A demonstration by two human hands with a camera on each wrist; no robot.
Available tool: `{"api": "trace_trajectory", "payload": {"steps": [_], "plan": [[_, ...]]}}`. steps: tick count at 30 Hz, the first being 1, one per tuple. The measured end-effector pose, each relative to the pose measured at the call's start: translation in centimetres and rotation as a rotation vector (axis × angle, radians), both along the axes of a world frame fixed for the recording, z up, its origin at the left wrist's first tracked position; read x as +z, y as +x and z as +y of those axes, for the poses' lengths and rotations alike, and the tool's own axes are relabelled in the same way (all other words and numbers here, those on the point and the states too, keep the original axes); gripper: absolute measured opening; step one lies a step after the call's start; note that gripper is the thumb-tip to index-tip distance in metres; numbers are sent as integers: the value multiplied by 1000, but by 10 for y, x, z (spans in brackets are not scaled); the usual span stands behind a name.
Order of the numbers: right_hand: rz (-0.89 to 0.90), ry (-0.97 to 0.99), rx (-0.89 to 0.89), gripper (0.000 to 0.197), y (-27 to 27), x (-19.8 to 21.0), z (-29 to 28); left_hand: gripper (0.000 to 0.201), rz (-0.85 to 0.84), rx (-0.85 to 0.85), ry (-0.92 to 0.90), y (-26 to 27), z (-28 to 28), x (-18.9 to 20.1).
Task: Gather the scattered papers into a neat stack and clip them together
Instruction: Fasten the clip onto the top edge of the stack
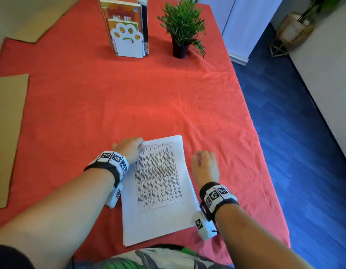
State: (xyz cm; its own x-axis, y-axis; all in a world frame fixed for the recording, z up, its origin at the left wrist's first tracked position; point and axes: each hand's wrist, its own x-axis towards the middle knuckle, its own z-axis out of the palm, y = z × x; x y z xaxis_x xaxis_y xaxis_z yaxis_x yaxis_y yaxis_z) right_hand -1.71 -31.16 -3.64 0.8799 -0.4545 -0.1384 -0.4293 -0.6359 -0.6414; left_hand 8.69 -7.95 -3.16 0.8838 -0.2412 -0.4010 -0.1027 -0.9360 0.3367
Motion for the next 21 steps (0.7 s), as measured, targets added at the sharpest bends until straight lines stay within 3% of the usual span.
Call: {"api": "trace_trajectory", "payload": {"steps": [3, 6, 13, 16, 19, 21], "plan": [[70, -78, -188, 28, 14, 2, -19, 18, 4, 40, 0, -1, -2, -3], [241, -46, -121, 28, 25, -4, -30, 20, 5, 92, -34, -1, -1, -8], [213, -28, -27, 19, 33, -5, -32, 18, -7, 139, -105, -2, 2, -12], [69, 125, -15, 22, 40, 3, -22, 19, -5, 136, -116, -2, 3, -9], [19, 427, 18, 28, 51, 11, -5, 18, -10, 148, -145, -3, 3, -5], [-6, 530, 76, 23, 58, 17, 5, 16, -19, 144, -176, -4, 3, -2]]}}
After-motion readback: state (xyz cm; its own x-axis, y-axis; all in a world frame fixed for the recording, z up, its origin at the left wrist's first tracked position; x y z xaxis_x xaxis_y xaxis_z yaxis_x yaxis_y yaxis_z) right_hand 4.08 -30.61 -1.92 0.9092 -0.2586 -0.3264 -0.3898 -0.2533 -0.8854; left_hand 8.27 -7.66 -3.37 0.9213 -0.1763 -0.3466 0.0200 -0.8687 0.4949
